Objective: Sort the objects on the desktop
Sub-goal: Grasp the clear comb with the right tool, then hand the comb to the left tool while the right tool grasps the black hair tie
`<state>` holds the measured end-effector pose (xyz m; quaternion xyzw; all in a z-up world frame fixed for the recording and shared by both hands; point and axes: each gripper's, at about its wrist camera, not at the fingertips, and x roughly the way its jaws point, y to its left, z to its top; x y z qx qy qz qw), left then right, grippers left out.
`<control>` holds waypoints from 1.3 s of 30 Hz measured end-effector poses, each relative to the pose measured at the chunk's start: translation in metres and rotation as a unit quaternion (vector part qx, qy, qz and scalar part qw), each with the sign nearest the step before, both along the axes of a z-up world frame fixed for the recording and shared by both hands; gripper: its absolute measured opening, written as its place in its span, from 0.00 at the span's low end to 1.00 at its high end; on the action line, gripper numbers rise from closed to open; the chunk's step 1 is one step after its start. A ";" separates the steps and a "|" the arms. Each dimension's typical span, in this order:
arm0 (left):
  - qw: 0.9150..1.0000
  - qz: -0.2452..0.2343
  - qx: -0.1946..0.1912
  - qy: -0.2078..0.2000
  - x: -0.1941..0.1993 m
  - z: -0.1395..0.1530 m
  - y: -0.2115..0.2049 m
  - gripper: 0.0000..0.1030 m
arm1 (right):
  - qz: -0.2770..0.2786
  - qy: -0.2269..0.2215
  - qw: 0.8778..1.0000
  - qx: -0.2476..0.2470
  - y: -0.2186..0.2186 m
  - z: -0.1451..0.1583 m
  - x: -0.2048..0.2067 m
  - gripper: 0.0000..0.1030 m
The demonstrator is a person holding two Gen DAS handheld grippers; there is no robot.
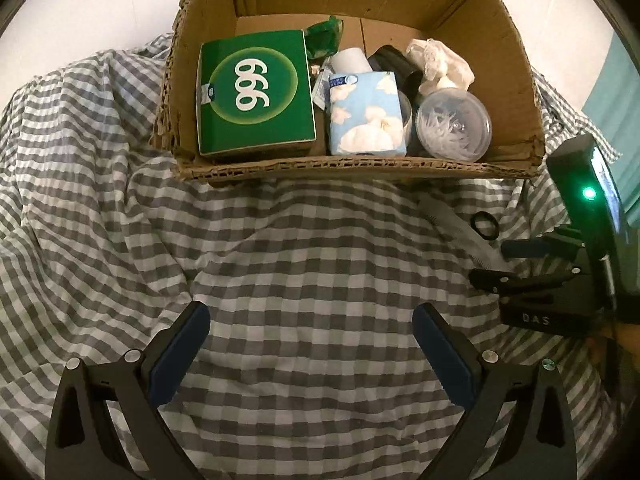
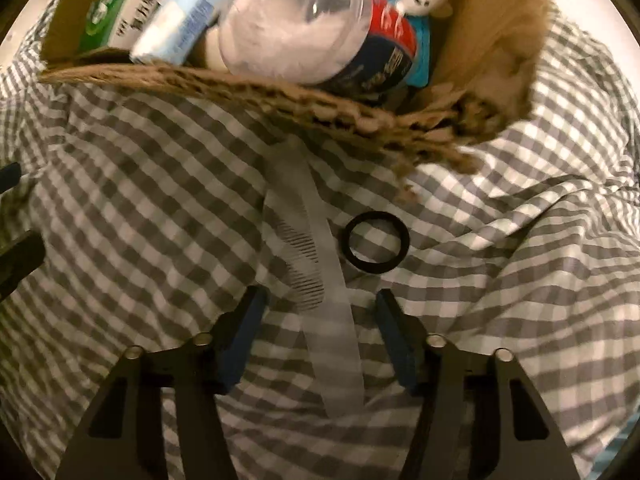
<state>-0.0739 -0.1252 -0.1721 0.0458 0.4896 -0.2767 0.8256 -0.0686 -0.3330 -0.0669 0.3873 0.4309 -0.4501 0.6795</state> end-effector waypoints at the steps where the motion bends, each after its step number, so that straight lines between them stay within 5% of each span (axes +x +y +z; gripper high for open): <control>1: 1.000 0.000 0.001 0.001 0.000 -0.001 0.000 1.00 | 0.000 0.002 1.000 0.004 -0.001 -0.003 0.000 0.52; 3: 1.000 0.007 0.003 0.002 0.001 0.000 0.000 1.00 | 0.000 0.001 1.000 0.008 -0.001 -0.005 0.000 0.45; 4: 1.000 0.009 0.003 0.004 0.001 0.000 0.001 1.00 | -0.004 0.001 1.000 0.010 0.000 -0.005 -0.001 0.29; 5: 1.000 0.010 0.004 0.004 0.001 0.000 0.000 1.00 | -0.004 0.000 1.000 0.009 0.002 -0.003 -0.002 0.25; 12: 1.000 0.022 0.005 0.000 -0.006 0.006 -0.003 1.00 | 0.027 -0.012 0.999 -0.034 0.039 0.049 -0.006 0.25; 21: 0.998 -0.031 -0.023 -0.048 -0.028 0.042 -0.040 1.00 | 0.015 -0.044 0.993 -0.111 0.078 0.143 -0.043 0.22; 23: 0.998 -0.042 -0.029 -0.046 -0.027 0.044 -0.058 1.00 | 0.002 -0.056 0.990 -0.126 0.084 0.152 -0.059 0.03; 24: 0.998 -0.043 -0.030 -0.045 -0.027 0.043 -0.066 1.00 | -0.006 -0.065 0.990 -0.128 0.085 0.156 -0.066 0.03; 33: 0.998 -0.042 -0.020 -0.035 -0.007 0.012 -0.143 1.00 | -0.046 -0.094 0.987 -0.119 0.071 0.149 -0.111 0.03; 39: 0.997 -0.003 -0.074 -0.009 0.012 -0.001 -0.166 1.00 | -0.063 -0.122 0.986 -0.098 0.058 0.134 -0.126 0.03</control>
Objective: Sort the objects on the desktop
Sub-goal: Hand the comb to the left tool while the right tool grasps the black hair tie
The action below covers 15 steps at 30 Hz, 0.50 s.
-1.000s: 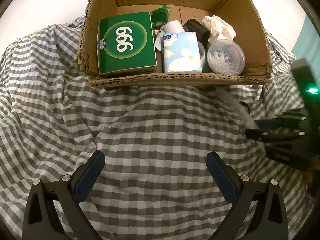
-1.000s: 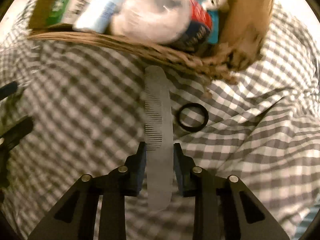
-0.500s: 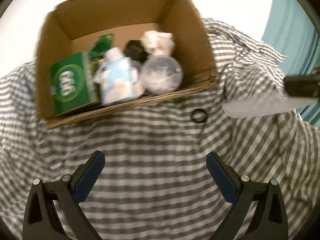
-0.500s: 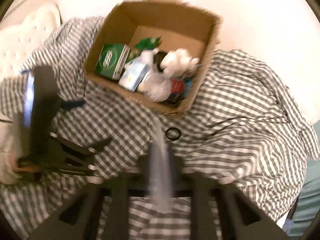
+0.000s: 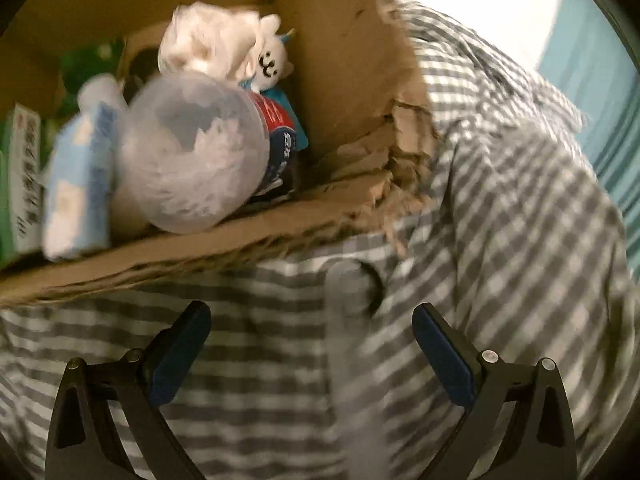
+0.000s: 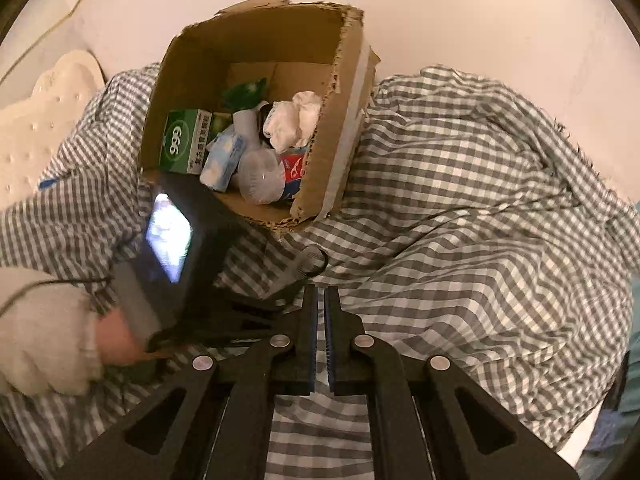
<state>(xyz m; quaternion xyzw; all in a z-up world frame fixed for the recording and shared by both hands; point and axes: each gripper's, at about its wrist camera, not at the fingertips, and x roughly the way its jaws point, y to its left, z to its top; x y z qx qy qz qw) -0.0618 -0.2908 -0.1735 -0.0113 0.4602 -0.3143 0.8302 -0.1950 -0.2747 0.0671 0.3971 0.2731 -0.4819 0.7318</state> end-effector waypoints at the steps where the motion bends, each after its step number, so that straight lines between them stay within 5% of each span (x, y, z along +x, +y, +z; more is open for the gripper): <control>1: 1.000 0.015 -0.018 0.008 0.002 -0.001 0.000 1.00 | -0.003 0.001 1.000 -0.002 0.000 0.001 -0.001 0.03; 4: 0.999 0.023 -0.009 0.020 0.005 -0.008 -0.013 0.93 | -0.004 -0.008 1.000 -0.005 0.000 0.002 -0.002 0.03; 6: 0.999 0.003 0.009 0.033 0.007 -0.016 -0.022 0.61 | -0.005 -0.008 1.000 -0.003 -0.001 0.002 0.000 0.03; 7: 0.999 0.000 0.033 0.037 0.006 -0.021 -0.024 0.56 | -0.005 -0.007 1.000 -0.002 -0.001 0.001 0.001 0.03; 10: 0.999 0.000 0.020 0.045 -0.002 -0.017 -0.006 0.31 | -0.005 -0.005 1.000 0.003 -0.002 -0.001 0.003 0.03; 15: 0.995 0.017 -0.017 0.100 -0.006 -0.008 0.029 0.24 | -0.002 -0.001 1.000 0.011 -0.005 -0.006 0.012 0.03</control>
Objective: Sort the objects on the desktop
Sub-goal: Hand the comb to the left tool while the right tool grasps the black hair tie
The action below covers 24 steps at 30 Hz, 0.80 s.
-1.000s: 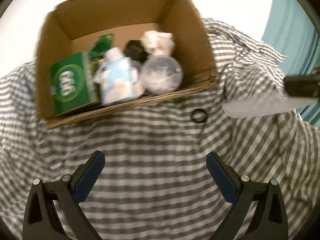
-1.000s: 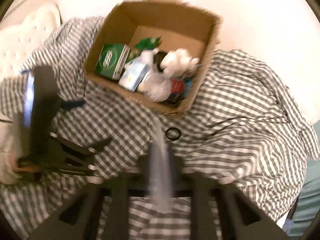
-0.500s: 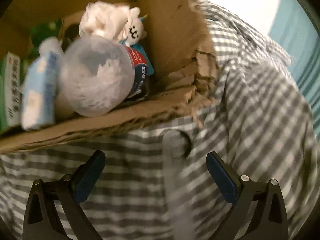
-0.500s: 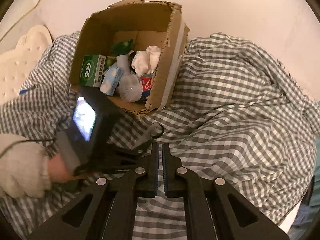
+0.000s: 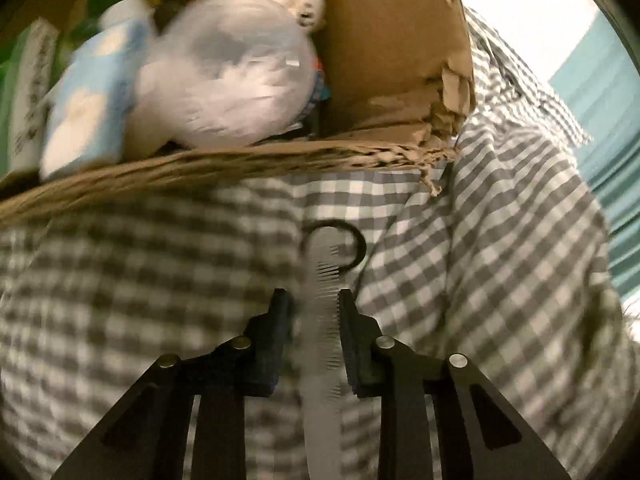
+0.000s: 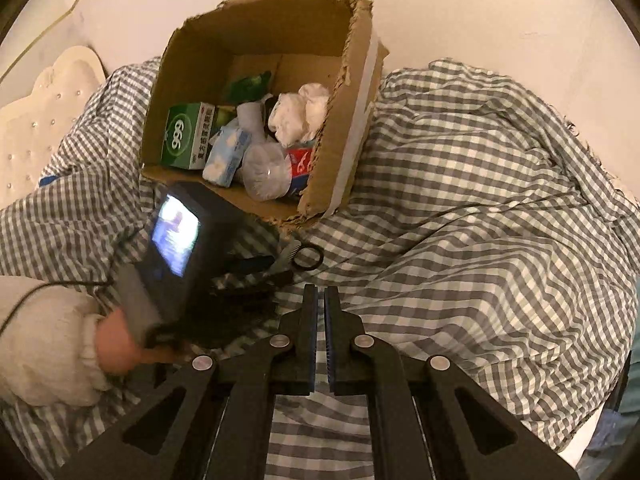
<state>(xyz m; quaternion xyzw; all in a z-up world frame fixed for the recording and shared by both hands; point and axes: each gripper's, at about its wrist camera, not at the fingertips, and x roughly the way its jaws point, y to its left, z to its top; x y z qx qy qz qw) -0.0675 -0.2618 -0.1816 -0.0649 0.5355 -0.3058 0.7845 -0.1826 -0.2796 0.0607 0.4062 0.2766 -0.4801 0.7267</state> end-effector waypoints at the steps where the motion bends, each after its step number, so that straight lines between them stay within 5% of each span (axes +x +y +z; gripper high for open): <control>1: 1.000 -0.002 0.010 0.002 -0.003 0.001 0.003 0.18 | 0.001 0.003 1.000 0.002 -0.001 -0.002 0.003 0.03; 2: 1.000 -0.002 0.012 -0.003 -0.006 0.002 0.005 0.04 | 0.004 0.005 1.000 0.006 -0.002 -0.005 0.007 0.03; 9: 1.000 0.016 -0.002 -0.020 -0.019 0.010 0.029 0.02 | -0.001 -0.027 0.999 0.027 -0.019 -0.036 0.029 0.08; 11: 0.999 0.026 -0.010 -0.022 -0.014 0.015 0.038 0.02 | -0.018 -0.063 0.997 0.047 -0.031 -0.053 0.032 0.48; 12: 0.999 0.032 -0.017 -0.023 -0.014 0.018 0.042 0.02 | -0.031 -0.087 0.994 0.062 -0.038 -0.062 0.033 0.53; 14: 0.998 0.042 -0.031 -0.024 -0.013 0.023 0.054 0.02 | -0.055 -0.118 0.988 0.084 -0.052 -0.080 0.038 0.53; 22: 0.995 0.068 -0.062 -0.034 -0.001 0.031 0.074 0.02 | -0.110 -0.076 0.985 0.106 -0.096 -0.134 0.057 0.51; 24: 0.989 0.106 -0.088 -0.048 -0.003 0.029 0.079 0.02 | -0.106 -0.055 0.987 0.107 -0.098 -0.138 0.063 0.22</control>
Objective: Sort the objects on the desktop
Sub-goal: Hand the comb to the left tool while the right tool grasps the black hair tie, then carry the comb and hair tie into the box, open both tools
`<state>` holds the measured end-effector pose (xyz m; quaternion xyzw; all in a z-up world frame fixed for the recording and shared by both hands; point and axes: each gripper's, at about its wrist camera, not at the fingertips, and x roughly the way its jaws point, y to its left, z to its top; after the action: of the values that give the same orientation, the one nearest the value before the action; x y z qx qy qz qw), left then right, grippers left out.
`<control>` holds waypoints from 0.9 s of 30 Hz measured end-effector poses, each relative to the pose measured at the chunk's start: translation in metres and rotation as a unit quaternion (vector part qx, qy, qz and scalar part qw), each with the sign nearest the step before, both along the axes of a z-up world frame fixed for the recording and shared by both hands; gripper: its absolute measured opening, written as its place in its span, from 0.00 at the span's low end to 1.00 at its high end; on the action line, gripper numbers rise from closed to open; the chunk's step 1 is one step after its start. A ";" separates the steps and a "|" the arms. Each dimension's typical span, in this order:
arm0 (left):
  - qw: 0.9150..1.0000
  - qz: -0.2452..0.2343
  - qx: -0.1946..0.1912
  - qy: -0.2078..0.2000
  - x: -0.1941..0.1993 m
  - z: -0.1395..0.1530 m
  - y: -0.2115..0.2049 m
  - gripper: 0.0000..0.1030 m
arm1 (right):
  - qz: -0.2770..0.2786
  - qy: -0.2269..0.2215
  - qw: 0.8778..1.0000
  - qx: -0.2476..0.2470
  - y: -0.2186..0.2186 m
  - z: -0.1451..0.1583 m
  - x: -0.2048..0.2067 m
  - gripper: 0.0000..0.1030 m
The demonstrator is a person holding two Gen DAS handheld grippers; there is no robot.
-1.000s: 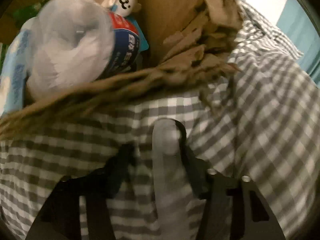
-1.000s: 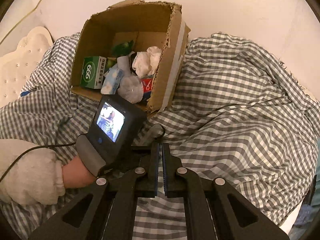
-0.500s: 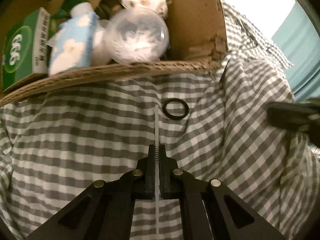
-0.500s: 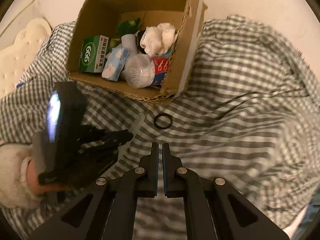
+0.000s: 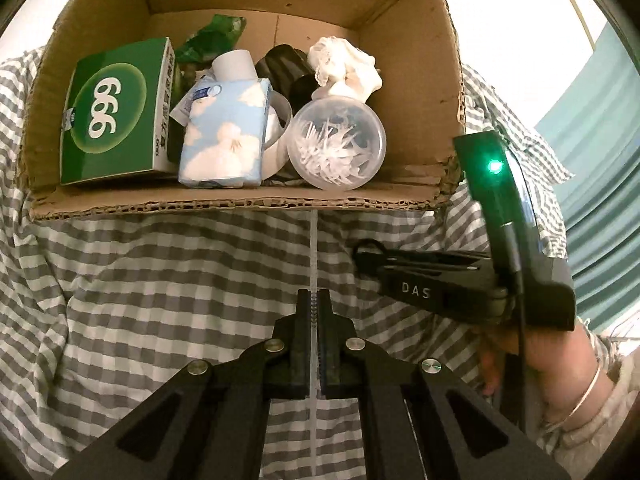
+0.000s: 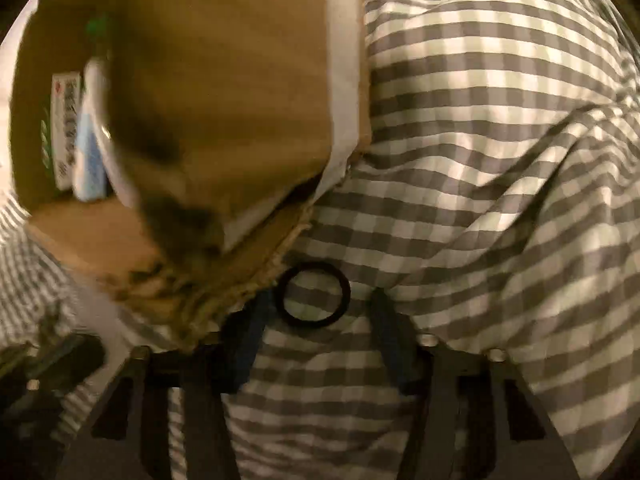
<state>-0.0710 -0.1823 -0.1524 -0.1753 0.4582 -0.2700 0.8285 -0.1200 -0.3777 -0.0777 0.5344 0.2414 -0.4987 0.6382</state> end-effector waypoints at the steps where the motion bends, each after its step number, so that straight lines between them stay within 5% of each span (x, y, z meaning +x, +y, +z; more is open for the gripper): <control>1: 1.000 -0.001 0.000 -0.001 0.001 0.000 -0.001 0.02 | 0.005 0.005 1.000 0.005 0.000 -0.001 0.002 0.07; 8: 1.000 0.007 -0.024 -0.016 -0.010 0.014 0.013 0.02 | 0.020 0.028 0.999 -0.011 0.032 0.027 -0.005 0.03; 17: 0.993 0.023 -0.077 -0.082 -0.038 0.067 0.056 0.02 | 0.018 0.032 0.994 -0.105 0.107 0.127 -0.008 0.03; 27: 0.982 0.094 -0.101 -0.127 0.012 0.110 0.105 0.02 | 0.049 0.073 0.971 -0.221 0.080 0.222 0.029 0.03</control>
<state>-0.0591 -0.0772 -0.0429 -0.2649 0.3014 -0.2560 0.8795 -0.0915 -0.2981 0.1439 0.3301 0.1974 -0.5457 0.7445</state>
